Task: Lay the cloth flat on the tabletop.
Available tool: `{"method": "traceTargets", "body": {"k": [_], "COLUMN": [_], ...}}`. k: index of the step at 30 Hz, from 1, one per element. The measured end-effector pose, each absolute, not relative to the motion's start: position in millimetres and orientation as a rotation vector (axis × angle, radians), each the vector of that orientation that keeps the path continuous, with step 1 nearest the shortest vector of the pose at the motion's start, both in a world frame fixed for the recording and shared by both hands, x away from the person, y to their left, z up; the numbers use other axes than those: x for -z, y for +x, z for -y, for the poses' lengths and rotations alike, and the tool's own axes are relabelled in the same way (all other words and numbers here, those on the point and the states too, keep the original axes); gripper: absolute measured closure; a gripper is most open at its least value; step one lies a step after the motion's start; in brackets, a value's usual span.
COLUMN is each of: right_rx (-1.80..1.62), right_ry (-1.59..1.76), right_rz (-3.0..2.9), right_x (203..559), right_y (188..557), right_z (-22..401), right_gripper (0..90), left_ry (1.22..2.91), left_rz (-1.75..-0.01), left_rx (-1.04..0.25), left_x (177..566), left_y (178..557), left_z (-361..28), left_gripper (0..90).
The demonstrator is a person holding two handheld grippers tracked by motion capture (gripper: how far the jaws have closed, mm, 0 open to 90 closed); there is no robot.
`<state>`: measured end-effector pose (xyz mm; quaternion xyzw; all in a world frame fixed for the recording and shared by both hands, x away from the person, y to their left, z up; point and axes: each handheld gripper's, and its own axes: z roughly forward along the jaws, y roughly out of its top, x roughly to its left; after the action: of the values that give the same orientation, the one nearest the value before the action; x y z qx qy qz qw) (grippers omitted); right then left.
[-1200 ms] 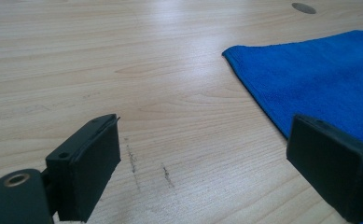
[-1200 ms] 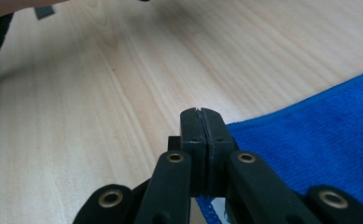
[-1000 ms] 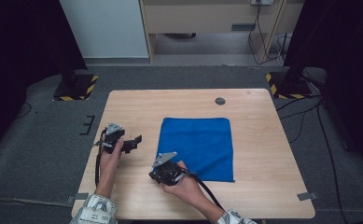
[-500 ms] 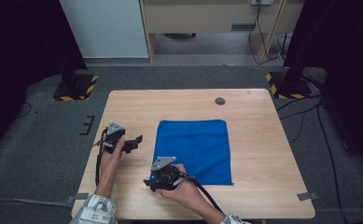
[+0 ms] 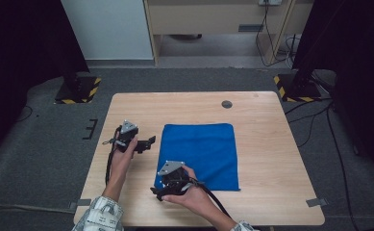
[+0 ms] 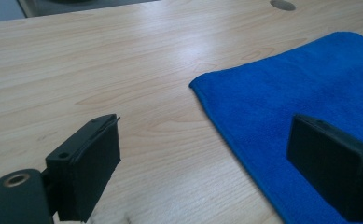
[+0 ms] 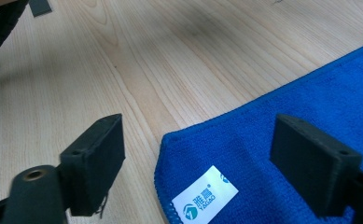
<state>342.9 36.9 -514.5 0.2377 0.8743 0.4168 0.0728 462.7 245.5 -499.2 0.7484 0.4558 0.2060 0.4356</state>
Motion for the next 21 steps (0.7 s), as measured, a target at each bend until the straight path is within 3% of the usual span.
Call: {"method": "traceTargets", "body": {"k": [5, 21], "right_rx": [-1.254, -1.249], "right_ry": [0.699, 0.710], "right_rz": [-2.639, -2.636], "right_x": [516, 519], "right_y": [344, 338], "right_z": [-35, -30], "right_gripper": [14.8, 33.3], "left_ry": [1.917, 2.053], "left_rz": [-1.107, -1.017], "left_rx": [-0.523, -0.512], "left_x": [494, 476], "left_y": [473, 500], "left_z": [-236, -199], "left_gripper": [9.0, 8.6]}}
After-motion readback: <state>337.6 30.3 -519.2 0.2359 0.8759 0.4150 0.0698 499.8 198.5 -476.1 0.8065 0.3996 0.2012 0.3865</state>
